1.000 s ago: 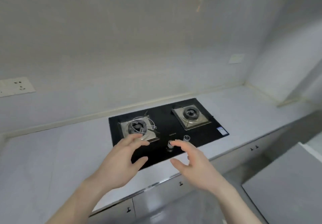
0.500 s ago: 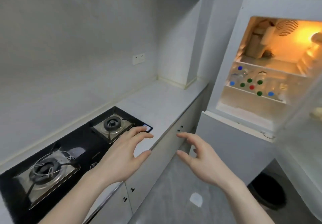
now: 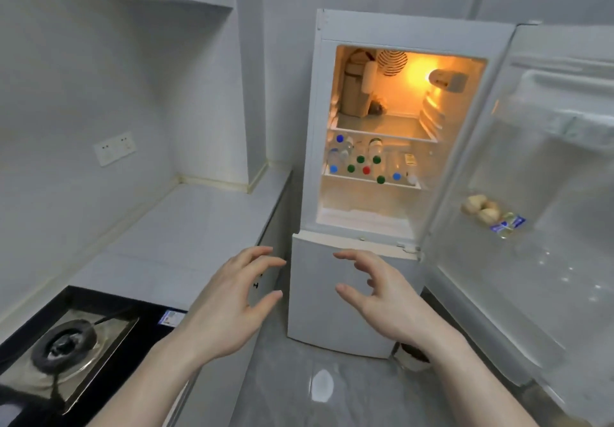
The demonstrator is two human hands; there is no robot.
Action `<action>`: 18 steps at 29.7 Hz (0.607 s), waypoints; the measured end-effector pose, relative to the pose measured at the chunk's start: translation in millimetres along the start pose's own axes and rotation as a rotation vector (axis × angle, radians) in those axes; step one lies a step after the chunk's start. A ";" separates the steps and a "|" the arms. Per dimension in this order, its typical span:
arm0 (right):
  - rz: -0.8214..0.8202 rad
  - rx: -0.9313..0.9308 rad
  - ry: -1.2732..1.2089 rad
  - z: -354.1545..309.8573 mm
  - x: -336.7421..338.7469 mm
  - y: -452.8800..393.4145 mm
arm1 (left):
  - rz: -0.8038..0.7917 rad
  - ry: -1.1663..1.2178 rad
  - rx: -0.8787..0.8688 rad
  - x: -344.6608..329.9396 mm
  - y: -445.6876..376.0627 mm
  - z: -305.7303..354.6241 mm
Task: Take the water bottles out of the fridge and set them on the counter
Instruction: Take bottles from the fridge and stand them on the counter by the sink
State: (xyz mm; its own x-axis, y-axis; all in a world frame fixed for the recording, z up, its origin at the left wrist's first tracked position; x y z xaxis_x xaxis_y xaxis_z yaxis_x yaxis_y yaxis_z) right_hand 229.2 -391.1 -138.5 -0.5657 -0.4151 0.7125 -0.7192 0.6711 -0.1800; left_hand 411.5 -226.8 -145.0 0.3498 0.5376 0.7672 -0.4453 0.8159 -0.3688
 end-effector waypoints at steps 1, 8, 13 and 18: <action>0.022 -0.002 0.002 2.6 2.5 -12.8 | 0.002 0.004 -0.017 -1.3 -14.8 -5.8; 0.134 -0.061 0.008 25.1 14.1 -58.3 | -0.025 0.028 -0.104 -18.9 -85.3 -27.5; 0.220 -0.130 0.020 46.9 37.5 -68.6 | -0.093 0.056 -0.203 -38.9 -129.8 -12.4; 0.295 -0.178 0.008 63.6 56.9 -79.2 | -0.137 0.100 -0.245 -58.5 -165.8 -0.2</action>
State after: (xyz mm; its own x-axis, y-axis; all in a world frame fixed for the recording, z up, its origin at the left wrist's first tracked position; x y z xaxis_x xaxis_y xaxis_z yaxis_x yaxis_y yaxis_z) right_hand 228.3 -506.9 -126.8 -0.7350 -0.1829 0.6530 -0.4431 0.8584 -0.2584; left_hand 465.0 -393.5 -128.8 0.4781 0.4274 0.7673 -0.1801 0.9027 -0.3907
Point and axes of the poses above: each hand's wrist, its own y-axis away from the middle knuckle, its own x-axis out of the back of the hand, z = x × y, the point moved 7 cm from there along -y, towards the middle knuckle, and after that the axes turned 8 degrees about z, right-handed, at the moved point
